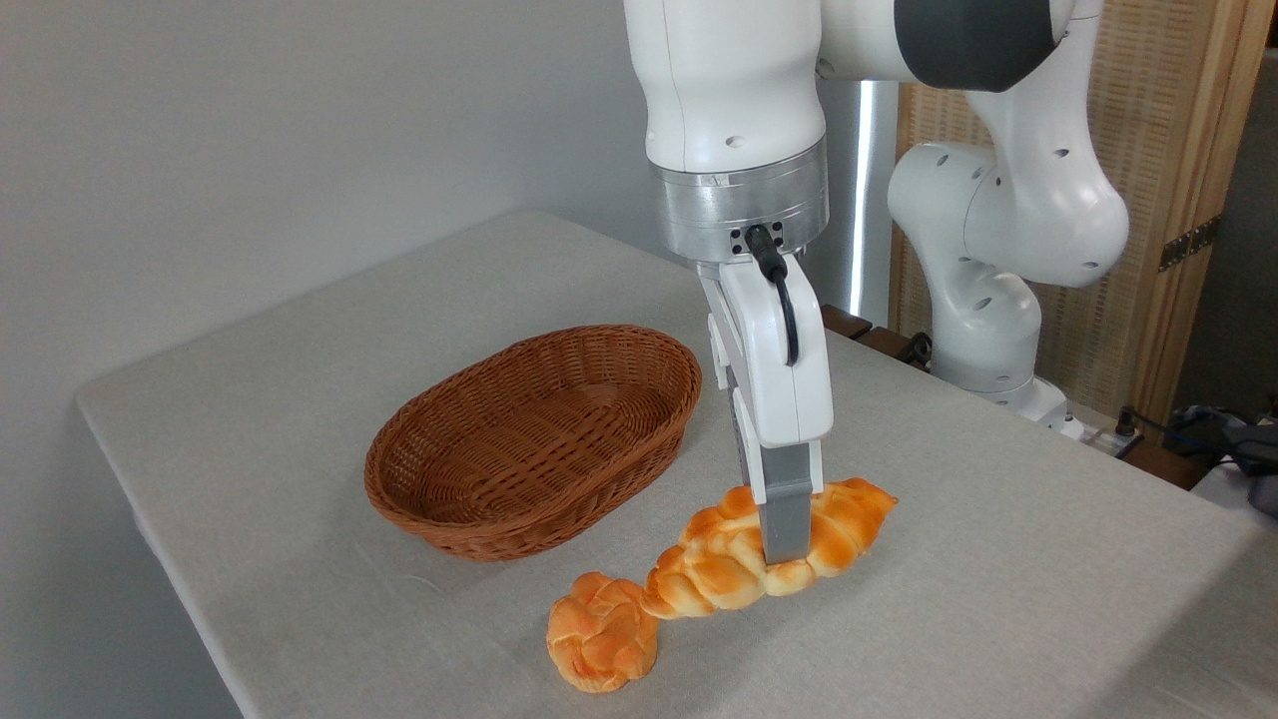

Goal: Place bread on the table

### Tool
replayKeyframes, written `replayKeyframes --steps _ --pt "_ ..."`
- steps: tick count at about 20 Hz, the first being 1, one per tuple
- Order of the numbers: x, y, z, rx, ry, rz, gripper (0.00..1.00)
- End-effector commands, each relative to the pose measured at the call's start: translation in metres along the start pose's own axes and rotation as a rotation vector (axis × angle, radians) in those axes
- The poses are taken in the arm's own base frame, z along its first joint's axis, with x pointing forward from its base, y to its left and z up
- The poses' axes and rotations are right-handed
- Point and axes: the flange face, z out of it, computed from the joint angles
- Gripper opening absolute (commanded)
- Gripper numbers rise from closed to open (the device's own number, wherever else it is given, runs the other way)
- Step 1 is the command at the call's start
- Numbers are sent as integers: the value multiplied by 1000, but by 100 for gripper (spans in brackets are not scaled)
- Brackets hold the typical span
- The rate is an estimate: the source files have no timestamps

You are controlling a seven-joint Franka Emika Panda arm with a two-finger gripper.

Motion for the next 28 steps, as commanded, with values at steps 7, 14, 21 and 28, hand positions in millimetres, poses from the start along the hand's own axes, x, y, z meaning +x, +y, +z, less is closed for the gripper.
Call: replayKeyframes --steps 7,14,21,28 --pt "-3 -1 -2 12 2 -11 94" --pt "-2 -1 -2 12 2 -11 100" --pt "-2 -1 -2 12 3 -19 100" --pt "20 -1 -22 17 152 -318 100"
